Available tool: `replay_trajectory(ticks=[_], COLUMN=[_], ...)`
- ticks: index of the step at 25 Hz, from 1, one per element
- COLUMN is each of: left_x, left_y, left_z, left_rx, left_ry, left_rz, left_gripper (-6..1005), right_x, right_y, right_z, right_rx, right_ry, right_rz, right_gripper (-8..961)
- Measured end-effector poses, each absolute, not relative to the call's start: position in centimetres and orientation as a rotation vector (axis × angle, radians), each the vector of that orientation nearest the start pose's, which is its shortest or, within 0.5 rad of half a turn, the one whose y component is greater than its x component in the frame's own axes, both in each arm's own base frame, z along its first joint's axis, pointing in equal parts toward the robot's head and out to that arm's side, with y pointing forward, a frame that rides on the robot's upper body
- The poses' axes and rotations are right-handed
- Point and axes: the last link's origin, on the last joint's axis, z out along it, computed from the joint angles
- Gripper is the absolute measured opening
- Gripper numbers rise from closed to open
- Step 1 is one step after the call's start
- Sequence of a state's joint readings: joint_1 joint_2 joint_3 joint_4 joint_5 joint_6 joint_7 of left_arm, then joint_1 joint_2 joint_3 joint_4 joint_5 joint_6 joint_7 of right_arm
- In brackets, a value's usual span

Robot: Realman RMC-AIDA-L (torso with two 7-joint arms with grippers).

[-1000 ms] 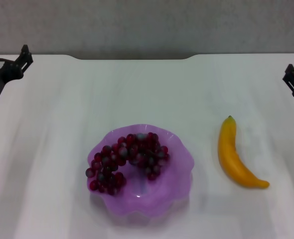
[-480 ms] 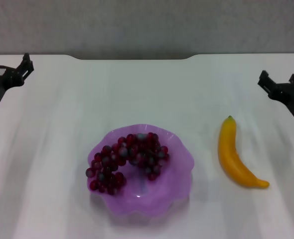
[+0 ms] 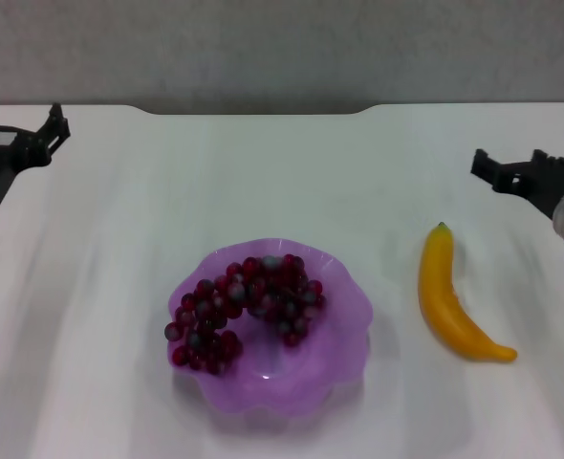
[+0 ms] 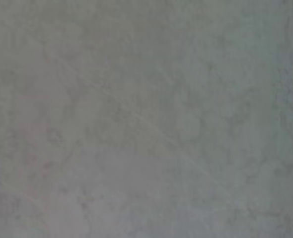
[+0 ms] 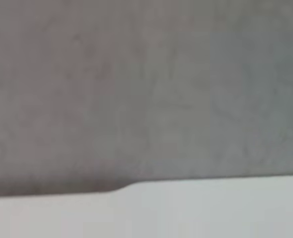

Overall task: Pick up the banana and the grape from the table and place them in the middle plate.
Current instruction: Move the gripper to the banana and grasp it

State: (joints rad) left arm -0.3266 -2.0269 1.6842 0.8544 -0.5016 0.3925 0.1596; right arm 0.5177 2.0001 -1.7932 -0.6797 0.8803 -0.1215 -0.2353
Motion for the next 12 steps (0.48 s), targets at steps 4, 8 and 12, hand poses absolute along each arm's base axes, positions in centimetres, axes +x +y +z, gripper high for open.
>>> replay_trajectory(ticks=[4,8,12], left_x=[-28.07,-27.78,-27.68], left_y=[40.31,40.56,40.66], left_z=[3.64,3.45,3.31], left_rx=[-1.578,-1.590,-1.597], left_ry=[-0.600,-0.604,-0.604], left_rz=[-0.499,-0.496,-0.493], left_gripper=[891,892,892], right_x=[28.61,28.65,28.47], right_y=[42.42,42.59,42.72], right_z=[-1.47,-1.45,-1.38], right_rx=[-1.771,-1.801,-1.796], right_ry=[0.988,1.039,1.073], right_rz=[0.305,0.266,0.278], right_gripper=[882,882,881])
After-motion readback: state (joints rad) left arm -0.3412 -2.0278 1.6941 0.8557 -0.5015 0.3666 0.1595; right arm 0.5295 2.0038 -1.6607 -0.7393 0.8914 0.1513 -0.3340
